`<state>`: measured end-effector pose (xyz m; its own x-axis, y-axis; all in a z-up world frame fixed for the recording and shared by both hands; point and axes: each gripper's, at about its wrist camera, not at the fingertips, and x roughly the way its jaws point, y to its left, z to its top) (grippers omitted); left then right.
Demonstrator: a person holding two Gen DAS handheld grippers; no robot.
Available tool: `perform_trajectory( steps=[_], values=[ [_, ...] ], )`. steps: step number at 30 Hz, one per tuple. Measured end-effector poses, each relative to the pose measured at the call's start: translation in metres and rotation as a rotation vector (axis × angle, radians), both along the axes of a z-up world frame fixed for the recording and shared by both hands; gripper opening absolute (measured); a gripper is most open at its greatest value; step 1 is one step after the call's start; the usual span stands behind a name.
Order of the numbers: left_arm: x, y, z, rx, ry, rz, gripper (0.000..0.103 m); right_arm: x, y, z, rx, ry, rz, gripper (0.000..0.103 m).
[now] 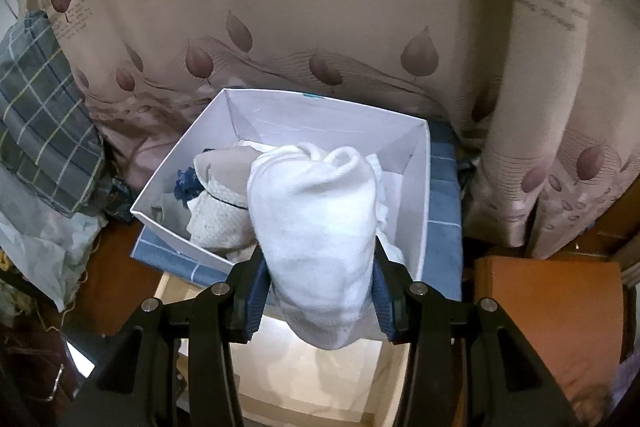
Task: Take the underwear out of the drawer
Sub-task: 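Lift the white item with the right tool over the white box, then lower the white item into the box and open the right tool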
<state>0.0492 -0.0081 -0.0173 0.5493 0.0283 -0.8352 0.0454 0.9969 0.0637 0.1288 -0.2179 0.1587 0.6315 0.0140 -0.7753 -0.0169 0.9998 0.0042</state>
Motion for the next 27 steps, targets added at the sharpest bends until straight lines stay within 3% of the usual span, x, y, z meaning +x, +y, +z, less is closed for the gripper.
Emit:
perform_trajectory(
  steps=[13, 22, 27],
  values=[
    [0.0, 0.002, -0.001, -0.016, 0.003, 0.001, 0.058, 0.057, 0.019, -0.045, 0.003, 0.057, 0.027, 0.043],
    [0.001, 0.001, -0.001, -0.02, 0.006, 0.002, 0.058, 0.082, 0.019, -0.078, -0.157, 0.077, -0.006, 0.045],
    [0.001, 0.002, -0.001, -0.022, 0.006, -0.001, 0.058, 0.081, 0.025, -0.076, -0.163, 0.069, 0.001, 0.048]
  ],
)
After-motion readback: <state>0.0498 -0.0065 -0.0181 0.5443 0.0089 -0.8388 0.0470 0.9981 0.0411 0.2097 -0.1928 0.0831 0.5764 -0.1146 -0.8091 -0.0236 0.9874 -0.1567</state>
